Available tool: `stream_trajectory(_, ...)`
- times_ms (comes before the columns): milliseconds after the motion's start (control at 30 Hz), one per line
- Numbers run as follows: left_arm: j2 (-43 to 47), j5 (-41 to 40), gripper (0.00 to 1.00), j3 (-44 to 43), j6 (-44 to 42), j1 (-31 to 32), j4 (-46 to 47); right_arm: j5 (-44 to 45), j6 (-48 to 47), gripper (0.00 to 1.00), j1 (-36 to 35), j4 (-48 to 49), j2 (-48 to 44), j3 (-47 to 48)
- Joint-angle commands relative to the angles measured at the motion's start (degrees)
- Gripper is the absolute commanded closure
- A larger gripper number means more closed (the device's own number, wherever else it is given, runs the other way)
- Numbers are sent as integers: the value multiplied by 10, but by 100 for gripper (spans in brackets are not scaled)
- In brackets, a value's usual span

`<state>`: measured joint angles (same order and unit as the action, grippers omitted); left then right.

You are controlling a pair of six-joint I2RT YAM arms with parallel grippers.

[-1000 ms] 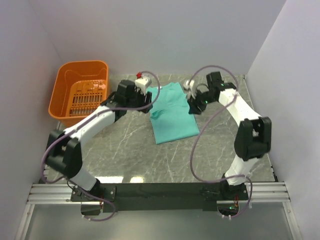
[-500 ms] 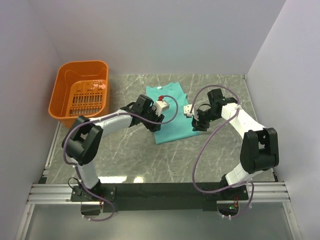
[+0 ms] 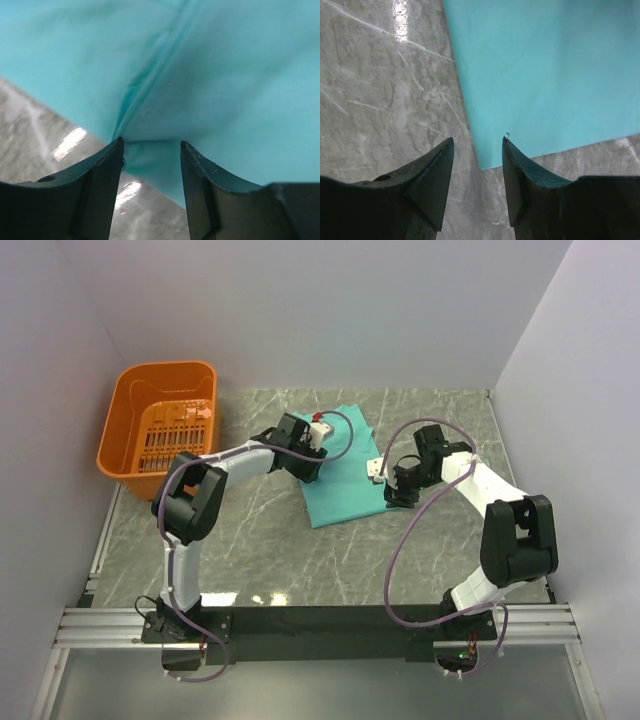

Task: Fold and stack the t-shirts
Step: Fold the tshirt

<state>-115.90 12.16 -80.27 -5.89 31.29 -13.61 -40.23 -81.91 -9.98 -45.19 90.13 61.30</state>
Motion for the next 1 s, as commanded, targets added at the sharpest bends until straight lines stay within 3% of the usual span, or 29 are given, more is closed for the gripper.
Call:
stream_trajectory(0, -1, -50, 45, -25, 32, -18, -5, 0, 9, 50, -3, 27, -18, -8)
stream_trajectory(200, 59, -113, 41, -3, 55, -26, 65, 4, 47, 51, -3, 61, -21, -12)
stream_trajectory(400, 166, -33, 39, 50, 34, -26, 91, 1, -10, 49, -13, 19, -21, -20)
stream_trajectory(733, 384, 74, 39, 308, -121, 45, 82, 69, -41, 48, -31, 58, 2, -51)
stream_trajectory(833, 390, 87, 39, 350, -162, 70, 95, 88, -43, 47, -31, 76, 17, -53)
stream_trajectory(967, 352, 77, 39, 340, -166, 83, 99, 94, -44, 45, -32, 74, 28, -43)
